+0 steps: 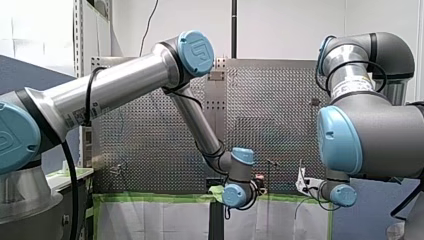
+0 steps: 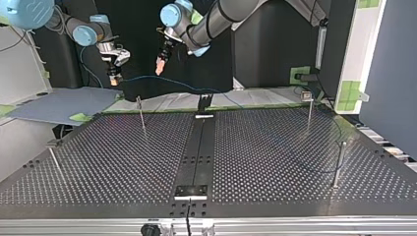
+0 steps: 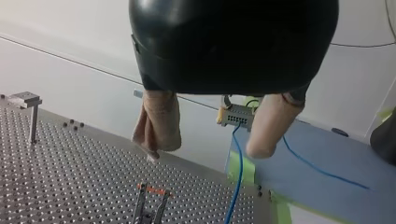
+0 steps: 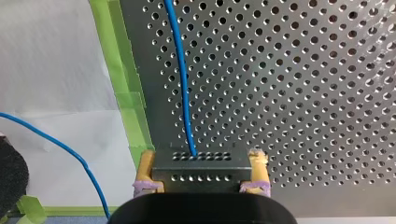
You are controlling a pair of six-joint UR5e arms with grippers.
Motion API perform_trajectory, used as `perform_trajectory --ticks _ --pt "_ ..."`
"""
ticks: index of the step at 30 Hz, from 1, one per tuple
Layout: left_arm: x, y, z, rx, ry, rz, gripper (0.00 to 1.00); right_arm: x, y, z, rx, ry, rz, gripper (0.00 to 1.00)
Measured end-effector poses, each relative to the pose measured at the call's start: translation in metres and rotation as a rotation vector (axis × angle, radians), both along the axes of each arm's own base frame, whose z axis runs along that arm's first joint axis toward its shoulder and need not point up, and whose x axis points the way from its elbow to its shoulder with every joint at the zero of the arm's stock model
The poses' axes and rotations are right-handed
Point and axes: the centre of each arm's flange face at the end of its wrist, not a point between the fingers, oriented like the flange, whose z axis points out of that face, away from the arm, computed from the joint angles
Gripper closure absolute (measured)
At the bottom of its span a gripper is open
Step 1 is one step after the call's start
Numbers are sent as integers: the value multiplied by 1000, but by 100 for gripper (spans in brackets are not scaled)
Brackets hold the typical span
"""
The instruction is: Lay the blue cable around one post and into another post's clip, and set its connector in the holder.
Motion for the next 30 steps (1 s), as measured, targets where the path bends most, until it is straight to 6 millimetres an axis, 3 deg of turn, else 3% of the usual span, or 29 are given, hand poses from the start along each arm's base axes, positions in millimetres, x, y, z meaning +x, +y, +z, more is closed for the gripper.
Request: perform_trajectory --ticks 16,24,30 --pt "20 -4 13 112 -38 86 0 1 0 0 -1 0 1 100" --pt "22 -11 -5 192 -30 83 0 1 0 0 0 0 2 100" --pt "30 -19 -2 205 -24 84 0 1 0 1 0 0 2 100"
